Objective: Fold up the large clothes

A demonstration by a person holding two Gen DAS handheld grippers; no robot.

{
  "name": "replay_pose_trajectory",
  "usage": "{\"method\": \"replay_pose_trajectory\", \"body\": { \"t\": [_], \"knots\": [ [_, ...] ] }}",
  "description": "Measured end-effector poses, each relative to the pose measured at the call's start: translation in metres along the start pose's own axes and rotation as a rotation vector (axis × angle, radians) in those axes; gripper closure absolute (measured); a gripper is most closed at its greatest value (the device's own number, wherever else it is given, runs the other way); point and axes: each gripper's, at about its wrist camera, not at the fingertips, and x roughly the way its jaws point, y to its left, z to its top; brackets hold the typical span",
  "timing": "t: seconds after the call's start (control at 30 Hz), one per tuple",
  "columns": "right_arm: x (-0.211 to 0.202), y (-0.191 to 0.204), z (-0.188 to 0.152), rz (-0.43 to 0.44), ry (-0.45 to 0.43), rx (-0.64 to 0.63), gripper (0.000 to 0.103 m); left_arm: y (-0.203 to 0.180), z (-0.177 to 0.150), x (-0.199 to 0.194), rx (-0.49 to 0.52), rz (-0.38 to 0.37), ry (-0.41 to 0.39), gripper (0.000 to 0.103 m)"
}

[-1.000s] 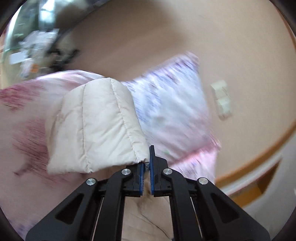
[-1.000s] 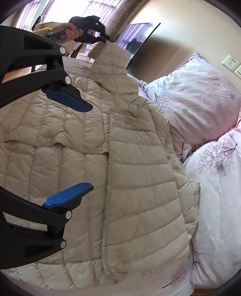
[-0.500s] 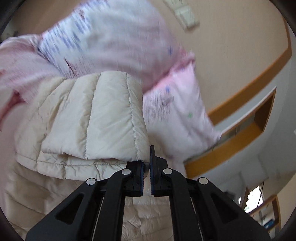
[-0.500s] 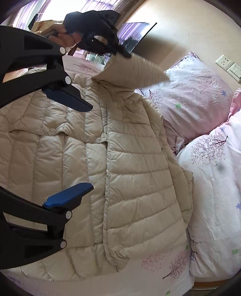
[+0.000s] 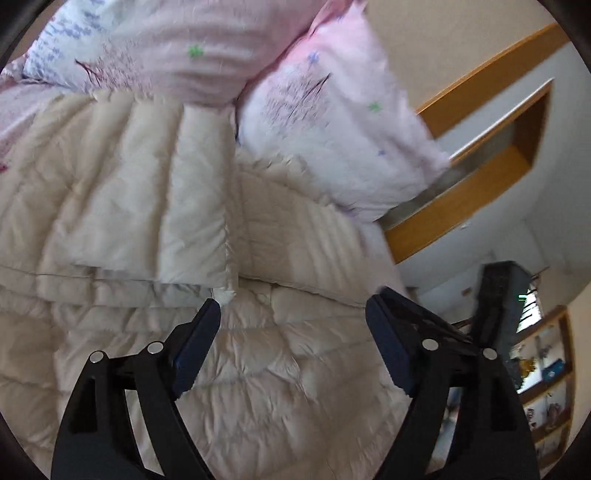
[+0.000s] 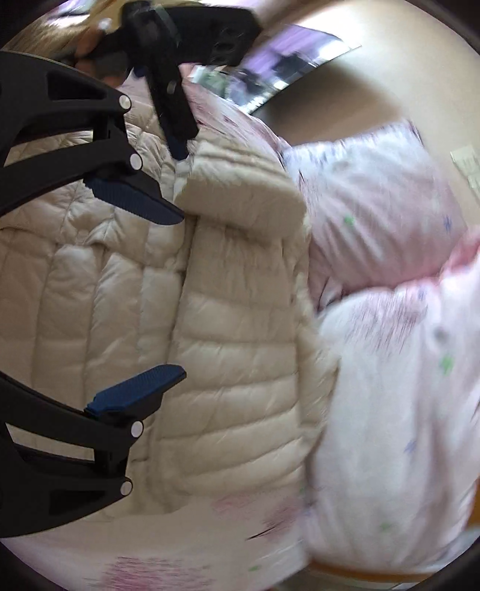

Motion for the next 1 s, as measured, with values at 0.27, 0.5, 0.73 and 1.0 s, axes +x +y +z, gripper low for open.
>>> {"method": "replay_pose_trajectory", "body": {
  "t": [0.27, 0.5, 0.73, 1.0],
  "knots": [
    [0.025, 0.131, -0.017, 0.043, -0.108, -0.541, 0.037, 0.085, 0.024, -0.058, -0.229, 0.092, -0.150, 0.023],
    [0.080, 0.197, -0.032, -0.010, -0.080, -0.776, 0.046, 0.140, 0.020, -0.045, -0.393, 0.115, -0.117, 0.023],
    [0.122, 0.196, -0.021, -0.142, -0.068, -0.731, 0.076, 0.150, 0.015, -0.045, -0.412, 0.115, -0.124, 0.023],
    [0.076, 0.110, 0.016, -0.036, -0.124, -0.225, 0.102, 0.149, 0.017, -0.041, -0.397, 0.126, -0.123, 0.023]
  ]
}}
